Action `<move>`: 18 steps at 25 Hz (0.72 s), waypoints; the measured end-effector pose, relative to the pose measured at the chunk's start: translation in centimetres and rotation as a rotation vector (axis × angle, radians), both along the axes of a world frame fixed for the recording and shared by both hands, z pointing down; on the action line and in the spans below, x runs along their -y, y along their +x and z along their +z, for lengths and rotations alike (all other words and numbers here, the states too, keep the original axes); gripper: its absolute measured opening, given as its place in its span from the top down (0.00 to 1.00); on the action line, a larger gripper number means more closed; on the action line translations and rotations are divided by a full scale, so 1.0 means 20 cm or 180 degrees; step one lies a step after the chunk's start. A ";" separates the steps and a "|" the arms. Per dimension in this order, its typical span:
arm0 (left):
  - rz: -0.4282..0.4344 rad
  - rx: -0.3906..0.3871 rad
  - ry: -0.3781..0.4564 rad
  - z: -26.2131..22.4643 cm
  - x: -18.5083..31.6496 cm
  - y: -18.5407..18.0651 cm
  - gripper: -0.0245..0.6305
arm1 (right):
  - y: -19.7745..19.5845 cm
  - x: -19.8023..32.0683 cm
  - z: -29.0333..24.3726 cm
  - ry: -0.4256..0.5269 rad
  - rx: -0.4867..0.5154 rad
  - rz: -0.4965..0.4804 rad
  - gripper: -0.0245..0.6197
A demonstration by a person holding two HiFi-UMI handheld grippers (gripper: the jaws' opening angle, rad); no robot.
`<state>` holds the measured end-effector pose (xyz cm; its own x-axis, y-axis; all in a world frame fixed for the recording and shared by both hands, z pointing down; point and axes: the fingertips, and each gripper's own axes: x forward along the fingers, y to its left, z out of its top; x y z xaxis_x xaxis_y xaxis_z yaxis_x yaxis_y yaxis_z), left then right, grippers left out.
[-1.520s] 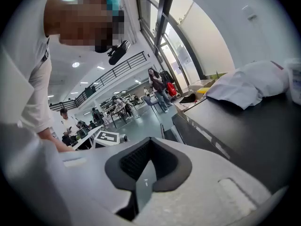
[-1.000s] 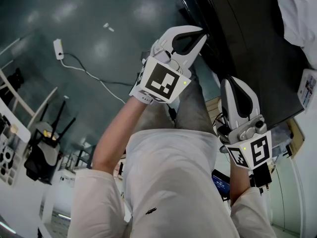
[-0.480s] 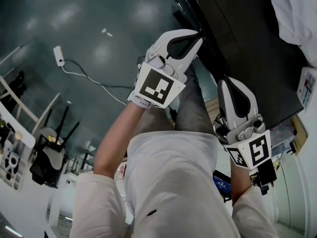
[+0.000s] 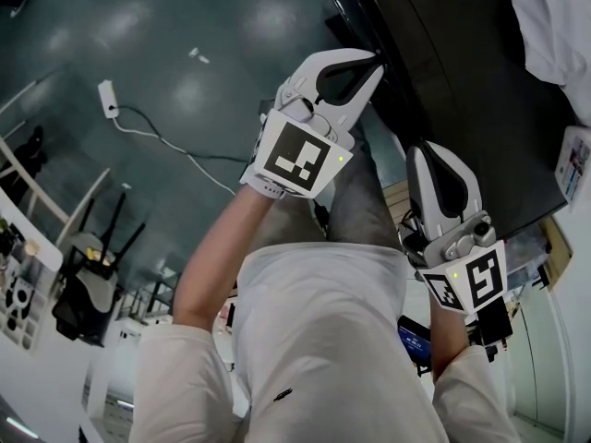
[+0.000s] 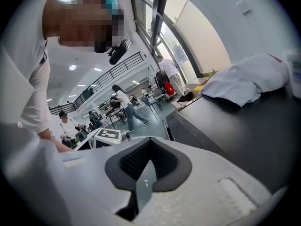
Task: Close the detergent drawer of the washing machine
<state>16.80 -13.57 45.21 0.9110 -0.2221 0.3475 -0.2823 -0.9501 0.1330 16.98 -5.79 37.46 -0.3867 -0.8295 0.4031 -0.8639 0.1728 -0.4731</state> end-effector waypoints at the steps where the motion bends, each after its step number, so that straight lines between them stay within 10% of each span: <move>1: -0.0025 -0.0015 -0.0017 0.00 0.00 0.00 0.93 | 0.00 0.00 0.00 0.0004 -0.0001 -0.0004 0.96; 18: 0.0002 0.0023 0.0029 0.02 0.02 0.08 0.93 | -0.01 -0.05 0.00 0.0009 0.0028 -0.0009 0.96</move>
<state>18.32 -13.96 45.62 0.9086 -0.2247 0.3520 -0.2826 -0.9514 0.1222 16.74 -4.69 37.54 -0.3926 -0.8295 0.3972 -0.8592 0.1768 -0.4801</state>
